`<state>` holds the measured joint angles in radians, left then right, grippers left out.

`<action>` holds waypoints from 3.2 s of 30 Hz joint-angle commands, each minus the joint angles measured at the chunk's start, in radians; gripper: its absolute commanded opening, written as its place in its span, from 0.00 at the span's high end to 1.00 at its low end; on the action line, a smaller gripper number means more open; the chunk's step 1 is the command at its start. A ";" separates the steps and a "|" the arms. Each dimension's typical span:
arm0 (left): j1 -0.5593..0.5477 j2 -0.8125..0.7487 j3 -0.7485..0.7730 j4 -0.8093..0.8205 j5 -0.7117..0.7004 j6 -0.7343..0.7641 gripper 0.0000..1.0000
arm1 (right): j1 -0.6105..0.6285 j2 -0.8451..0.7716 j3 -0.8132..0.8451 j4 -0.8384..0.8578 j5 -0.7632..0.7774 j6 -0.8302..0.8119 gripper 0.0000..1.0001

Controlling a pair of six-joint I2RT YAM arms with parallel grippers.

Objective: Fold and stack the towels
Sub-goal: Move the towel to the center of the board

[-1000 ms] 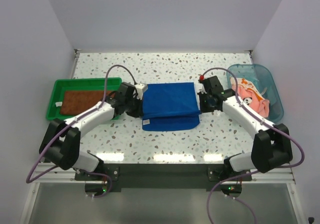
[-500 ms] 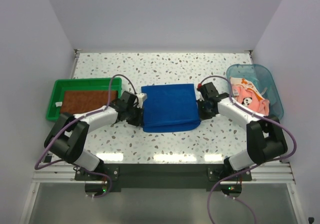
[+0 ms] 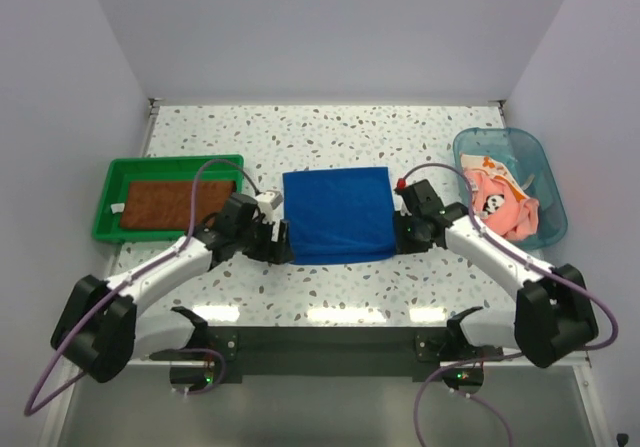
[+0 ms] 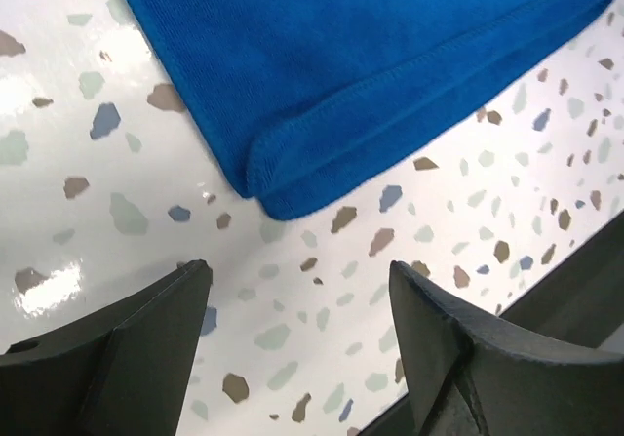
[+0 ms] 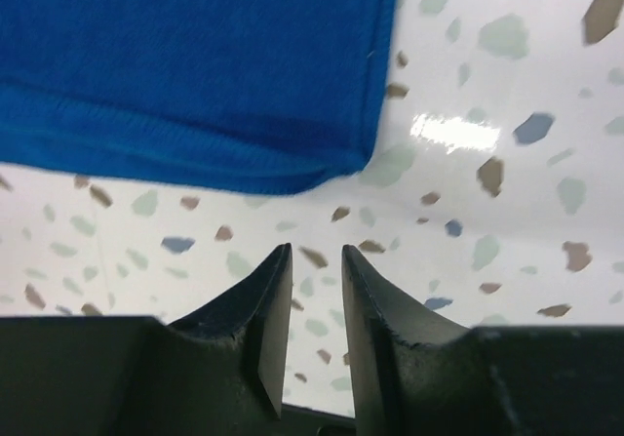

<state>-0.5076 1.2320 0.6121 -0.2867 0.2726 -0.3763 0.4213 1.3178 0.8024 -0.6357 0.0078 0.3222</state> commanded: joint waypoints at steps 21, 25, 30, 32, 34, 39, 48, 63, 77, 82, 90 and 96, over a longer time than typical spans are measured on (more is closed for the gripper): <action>-0.008 -0.019 0.107 0.027 -0.165 -0.176 0.02 | 0.122 0.244 0.185 0.222 -0.275 -0.173 0.39; -0.006 -0.034 0.100 0.003 -0.196 -0.174 0.00 | 0.135 0.285 0.178 0.222 -0.313 -0.195 0.39; -0.006 -0.046 0.090 -0.017 -0.214 -0.167 0.00 | 0.157 0.293 0.152 0.205 -0.350 -0.204 0.40; -0.006 -0.048 0.089 -0.022 -0.222 -0.164 0.00 | 0.168 0.282 0.138 0.197 -0.353 -0.207 0.40; -0.006 -0.049 0.089 -0.023 -0.225 -0.162 0.00 | 0.174 0.262 0.120 0.191 -0.361 -0.207 0.42; -0.006 -0.040 0.089 -0.020 -0.223 -0.161 0.00 | 0.191 0.241 0.081 0.180 -0.371 -0.204 0.44; -0.008 -0.039 0.086 -0.023 -0.217 -0.161 0.00 | 0.246 0.164 0.040 0.130 -0.391 -0.201 0.48; -0.006 -0.049 0.069 -0.046 -0.221 -0.216 0.18 | 0.258 0.256 0.234 0.255 -0.156 -0.063 0.65; -0.109 0.151 0.222 0.009 -0.102 -0.214 0.27 | 0.123 0.120 0.057 0.200 0.098 0.118 0.71; -0.138 0.224 0.221 0.012 -0.104 -0.214 0.29 | 0.079 0.083 -0.011 0.202 0.081 0.155 0.71; -0.146 0.274 0.180 0.015 -0.101 -0.207 0.31 | 0.056 0.026 -0.106 0.188 0.089 0.216 0.73; -0.144 0.294 0.150 0.012 -0.110 -0.207 0.34 | 0.019 0.004 -0.158 0.186 0.089 0.265 0.76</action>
<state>-0.6487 1.5169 0.7795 -0.2951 0.1581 -0.5861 0.4561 1.3472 0.6697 -0.4431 0.0700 0.5339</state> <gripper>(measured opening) 0.671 0.243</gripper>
